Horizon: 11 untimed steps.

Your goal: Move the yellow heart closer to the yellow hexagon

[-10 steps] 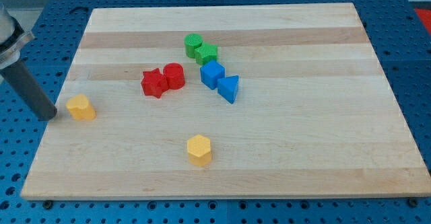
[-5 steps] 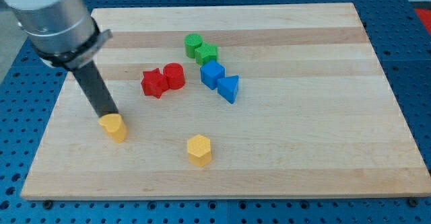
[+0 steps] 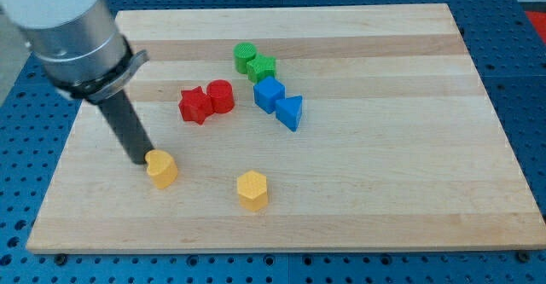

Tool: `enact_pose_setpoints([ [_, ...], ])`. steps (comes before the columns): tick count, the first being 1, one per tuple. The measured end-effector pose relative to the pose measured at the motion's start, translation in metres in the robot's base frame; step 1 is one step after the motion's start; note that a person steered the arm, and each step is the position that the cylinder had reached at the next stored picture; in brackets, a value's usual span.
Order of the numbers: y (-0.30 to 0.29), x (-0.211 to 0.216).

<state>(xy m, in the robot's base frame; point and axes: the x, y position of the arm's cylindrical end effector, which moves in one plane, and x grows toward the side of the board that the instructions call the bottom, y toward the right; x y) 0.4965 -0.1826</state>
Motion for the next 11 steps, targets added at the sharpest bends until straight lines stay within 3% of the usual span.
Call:
enact_pose_setpoints([
  [2,-0.014,-0.004],
  [6,-0.012,0.027],
  [9,0.112,0.015],
  [11,0.048,0.012],
])
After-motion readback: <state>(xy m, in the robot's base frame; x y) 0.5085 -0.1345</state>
